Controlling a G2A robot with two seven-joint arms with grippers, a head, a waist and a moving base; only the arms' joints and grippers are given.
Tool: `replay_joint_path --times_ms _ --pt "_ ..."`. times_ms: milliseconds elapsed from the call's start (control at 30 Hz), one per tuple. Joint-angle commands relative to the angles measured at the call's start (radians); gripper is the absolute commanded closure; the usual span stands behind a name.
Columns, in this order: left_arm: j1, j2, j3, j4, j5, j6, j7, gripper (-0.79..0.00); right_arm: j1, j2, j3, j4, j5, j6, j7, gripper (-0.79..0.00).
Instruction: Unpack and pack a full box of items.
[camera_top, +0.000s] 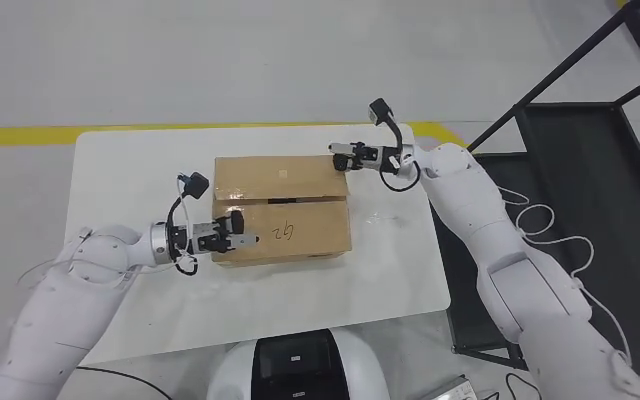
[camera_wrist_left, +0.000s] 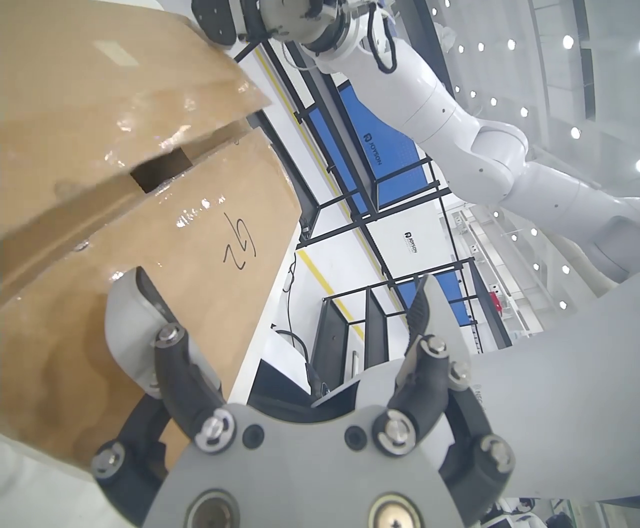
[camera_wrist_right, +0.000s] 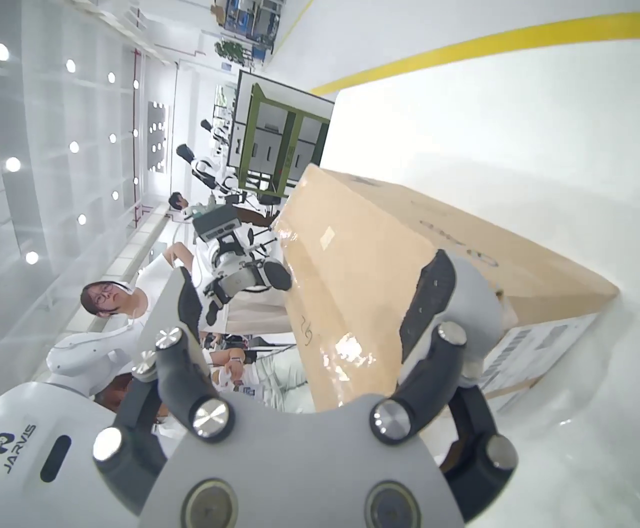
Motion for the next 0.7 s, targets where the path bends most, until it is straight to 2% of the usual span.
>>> replay_joint_path --times_ms 0,267,667 --pt "0.005 0.001 -0.007 -0.005 0.003 -0.005 0.005 -0.785 -0.033 0.007 0.001 -0.049 -0.020 0.014 -0.007 -0.785" --pt "-0.003 -0.003 -0.020 0.008 -0.007 0.005 0.043 -0.785 -0.123 0.034 0.026 -0.198 -0.104 0.075 -0.072 -0.785" --pt "-0.066 -0.030 0.023 0.137 -0.061 0.076 0.089 -0.785 -0.216 0.077 0.115 -0.379 -0.127 0.115 -0.081 -0.785"
